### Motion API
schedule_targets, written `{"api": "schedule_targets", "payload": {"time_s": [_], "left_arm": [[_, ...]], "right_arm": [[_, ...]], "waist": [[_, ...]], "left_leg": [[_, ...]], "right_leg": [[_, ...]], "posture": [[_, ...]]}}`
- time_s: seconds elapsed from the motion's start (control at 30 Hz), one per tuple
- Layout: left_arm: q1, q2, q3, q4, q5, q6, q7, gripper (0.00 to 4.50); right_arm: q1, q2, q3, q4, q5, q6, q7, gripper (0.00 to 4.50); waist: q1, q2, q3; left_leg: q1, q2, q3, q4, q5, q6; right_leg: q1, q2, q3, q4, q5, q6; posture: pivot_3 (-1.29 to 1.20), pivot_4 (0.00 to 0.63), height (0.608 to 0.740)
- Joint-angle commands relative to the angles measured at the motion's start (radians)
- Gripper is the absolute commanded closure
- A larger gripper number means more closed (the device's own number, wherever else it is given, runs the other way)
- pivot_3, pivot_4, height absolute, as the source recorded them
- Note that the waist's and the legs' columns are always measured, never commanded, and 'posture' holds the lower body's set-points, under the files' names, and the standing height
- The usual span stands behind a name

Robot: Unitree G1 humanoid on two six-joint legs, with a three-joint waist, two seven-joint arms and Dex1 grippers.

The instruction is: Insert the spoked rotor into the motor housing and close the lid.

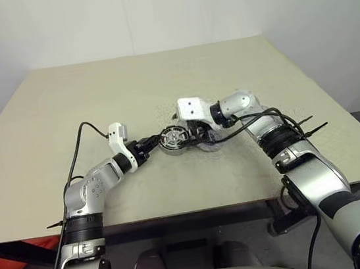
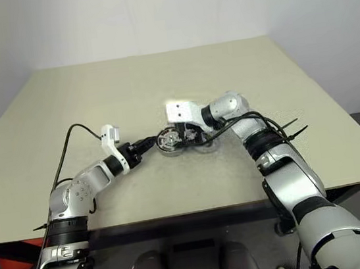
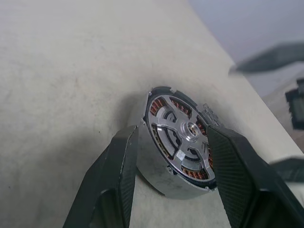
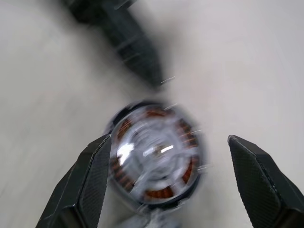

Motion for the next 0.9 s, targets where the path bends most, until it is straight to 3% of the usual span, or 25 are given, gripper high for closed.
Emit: {"api": "schedule_targets", "payload": {"time_s": [0.03, 0.2, 0.53, 0.73, 0.9], "left_arm": [[0.002, 0.022, 0.004, -0.057, 0.017, -0.06, -0.026, 2.09], [-0.008, 0.056, -0.019, -0.069, 0.049, -0.119, -0.075, 2.09], [-0.02, 0.069, -0.069, -0.054, 0.092, -0.181, -0.147, 2.09], [-0.011, 0.076, -0.101, -0.06, 0.091, -0.174, -0.199, 2.09], [-0.003, 0.099, -0.136, -0.066, 0.102, -0.165, -0.248, 2.09]], "right_arm": [[0.048, 0.03, -0.152, -0.133, 0.145, 0.271, -0.125, 0.07], [0.213, -0.015, -0.312, -0.416, 0.342, 0.742, -0.192, 0.07], [0.386, -0.116, -0.603, -0.738, 0.66, 1.376, -0.321, 0.07], [0.479, -0.109, -0.665, -0.829, 0.742, 1.543, -0.384, 0.07], [0.521, -0.066, -0.678, -0.828, 0.748, 1.543, -0.449, 0.07]], "waist": [[0.002, 0.0, 0.0], [0.028, 0.0, 0.0], [0.053, 0.001, 0.0], [0.053, 0.002, -0.001], [0.053, 0.002, -0.001]], "left_leg": [[0.0, 0.0, 0.0, 0.0, 0.0, 0.0], [0.002, 0.0, 0.0, -0.003, 0.001, -0.002], [0.007, -0.001, 0.0, -0.008, 0.003, -0.005], [0.008, -0.001, 0.0, -0.009, 0.007, -0.011], [0.009, -0.001, 0.0, -0.011, 0.008, -0.014]], "right_leg": [[0.0, 0.0, 0.0, 0.0, 0.0, 0.0], [0.002, 0.0, 0.0, -0.002, 0.0, 0.0], [0.004, 0.0, 0.001, -0.004, -0.003, 0.005], [0.004, 0.0, 0.001, -0.004, -0.006, 0.01], [0.005, 0.0, 0.001, -0.004, -0.006, 0.01]], "posture": [[0.0, 0.0, 0.74], [0.0, 0.0, 0.74], [0.0, 0.0, 0.74], [0.0, 0.0, 0.74], [0.0, 0.0, 0.74]]}}
